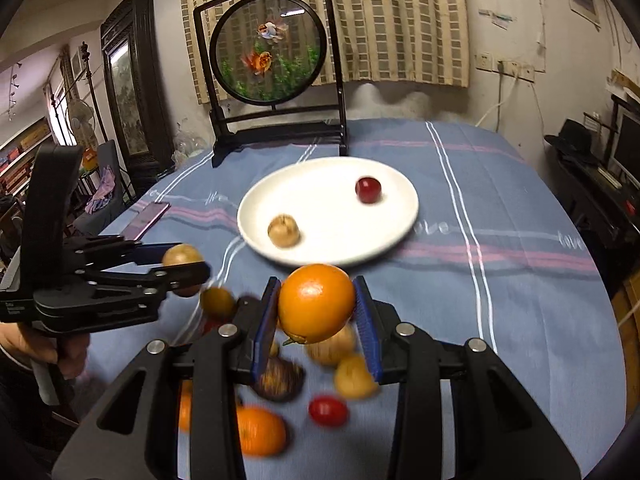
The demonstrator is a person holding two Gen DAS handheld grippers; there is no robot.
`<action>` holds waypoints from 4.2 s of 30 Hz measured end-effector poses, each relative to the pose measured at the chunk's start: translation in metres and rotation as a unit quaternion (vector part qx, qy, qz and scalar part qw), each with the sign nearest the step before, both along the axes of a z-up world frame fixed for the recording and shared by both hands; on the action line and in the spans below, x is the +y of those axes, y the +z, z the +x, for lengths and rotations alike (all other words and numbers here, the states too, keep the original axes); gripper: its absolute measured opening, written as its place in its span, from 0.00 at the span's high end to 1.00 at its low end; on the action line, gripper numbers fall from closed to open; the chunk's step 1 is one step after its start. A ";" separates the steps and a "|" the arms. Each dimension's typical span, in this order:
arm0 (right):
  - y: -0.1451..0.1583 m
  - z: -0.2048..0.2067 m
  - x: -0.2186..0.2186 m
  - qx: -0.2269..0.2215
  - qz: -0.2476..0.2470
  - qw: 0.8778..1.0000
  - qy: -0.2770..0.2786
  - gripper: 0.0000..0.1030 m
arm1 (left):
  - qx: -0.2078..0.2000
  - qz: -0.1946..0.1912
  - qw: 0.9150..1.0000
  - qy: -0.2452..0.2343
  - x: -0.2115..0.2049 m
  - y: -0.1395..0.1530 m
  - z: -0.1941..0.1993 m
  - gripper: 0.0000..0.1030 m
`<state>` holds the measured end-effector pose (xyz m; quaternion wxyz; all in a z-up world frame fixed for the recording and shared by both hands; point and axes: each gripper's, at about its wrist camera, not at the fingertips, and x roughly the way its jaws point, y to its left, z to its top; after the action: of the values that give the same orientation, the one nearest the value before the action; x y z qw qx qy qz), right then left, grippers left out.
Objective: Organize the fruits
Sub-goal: 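Lower the tan fruit onto the plate and open the left tool while the right tool carries the tomato, then grasp a small yellow citrus with the left tool while the right tool holds the tomato over the plate, then open both tools to drop the yellow citrus and tomato onto the plate, then withdraw both open tools back toward the fruit cluster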
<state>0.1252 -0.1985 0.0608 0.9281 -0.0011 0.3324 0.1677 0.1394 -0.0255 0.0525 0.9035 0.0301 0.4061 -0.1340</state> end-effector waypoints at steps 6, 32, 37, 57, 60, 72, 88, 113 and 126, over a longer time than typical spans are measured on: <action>-0.007 0.051 0.014 0.010 -0.023 1.000 -0.007 0.63 | -0.012 -0.003 0.999 0.030 -0.002 0.003 0.056 0.56; -0.032 0.101 0.012 0.043 -0.015 0.999 -0.009 0.64 | 0.043 0.001 0.999 0.010 0.016 -0.036 0.018 0.50; -0.028 0.095 0.007 0.037 0.004 0.999 -0.003 0.64 | 0.074 -0.032 0.997 0.006 0.020 -0.053 0.016 0.50; -0.026 0.092 0.005 0.032 0.016 0.999 -0.002 0.64 | 0.039 -0.028 0.999 -0.001 0.018 -0.028 0.022 0.63; -0.026 0.095 0.009 0.029 0.007 1.000 -0.007 0.64 | 0.014 -0.026 1.000 0.010 0.019 -0.010 0.043 0.63; -0.040 0.140 0.028 0.037 -0.064 0.997 -0.005 0.64 | 0.034 -0.006 0.996 0.077 0.008 -0.034 0.148 0.62; -0.020 0.096 -0.012 0.024 -0.015 0.998 -0.048 0.40 | -0.005 0.000 0.997 0.081 0.008 -0.013 0.092 0.12; -0.056 -0.085 -0.009 0.066 -0.031 0.997 0.001 0.39 | 0.025 -0.018 0.997 0.065 0.030 -0.039 -0.082 0.05; -0.080 -0.088 0.039 0.082 -0.105 0.990 0.045 0.39 | 0.033 -0.013 0.998 0.053 0.039 -0.046 -0.102 0.05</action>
<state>0.0369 -0.1591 -0.0194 0.8841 -0.0997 0.4223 0.1735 0.0379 0.0132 0.0061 0.8957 -0.0074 0.4348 -0.0924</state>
